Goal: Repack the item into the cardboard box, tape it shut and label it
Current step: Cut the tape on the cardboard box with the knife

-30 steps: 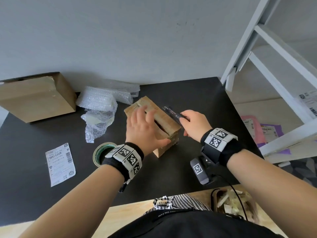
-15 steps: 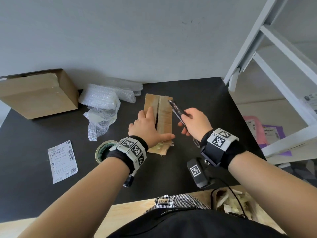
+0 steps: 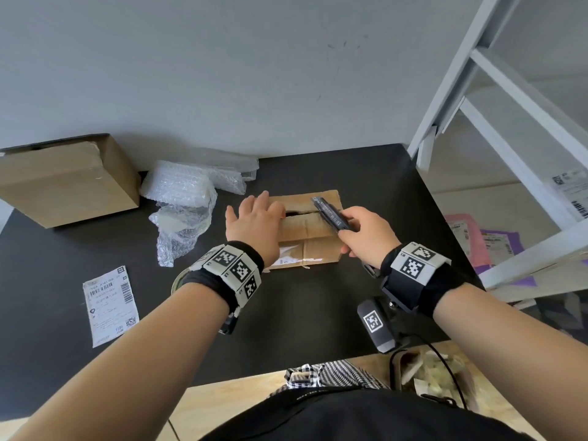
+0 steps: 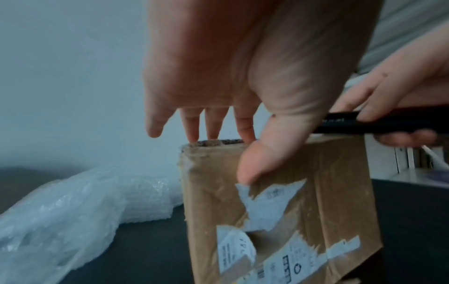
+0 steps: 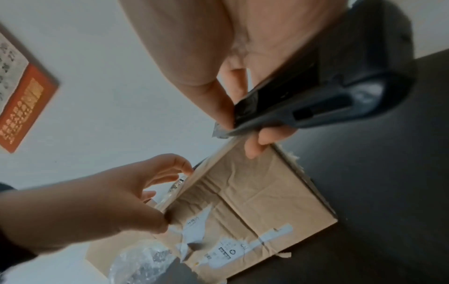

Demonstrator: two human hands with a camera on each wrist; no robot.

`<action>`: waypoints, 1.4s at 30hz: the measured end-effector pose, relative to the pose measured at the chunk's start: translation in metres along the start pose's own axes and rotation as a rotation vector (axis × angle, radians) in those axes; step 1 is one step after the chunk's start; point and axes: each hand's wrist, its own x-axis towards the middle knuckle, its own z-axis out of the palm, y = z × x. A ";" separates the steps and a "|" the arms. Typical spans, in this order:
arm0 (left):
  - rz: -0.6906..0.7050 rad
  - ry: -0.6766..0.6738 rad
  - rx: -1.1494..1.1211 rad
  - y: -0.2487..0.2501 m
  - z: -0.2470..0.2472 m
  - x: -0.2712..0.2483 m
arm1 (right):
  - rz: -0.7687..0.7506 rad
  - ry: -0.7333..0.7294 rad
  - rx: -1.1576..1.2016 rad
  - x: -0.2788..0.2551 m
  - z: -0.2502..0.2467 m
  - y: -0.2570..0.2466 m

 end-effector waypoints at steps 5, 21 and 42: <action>0.111 0.143 0.014 0.010 0.005 0.001 | 0.062 -0.010 0.185 -0.007 -0.007 0.011; 0.013 0.015 -0.193 0.062 0.002 0.010 | 0.057 0.055 0.000 -0.022 -0.028 0.037; 0.057 -0.011 -0.168 0.067 0.000 0.006 | 0.021 0.018 -0.262 -0.018 -0.038 0.015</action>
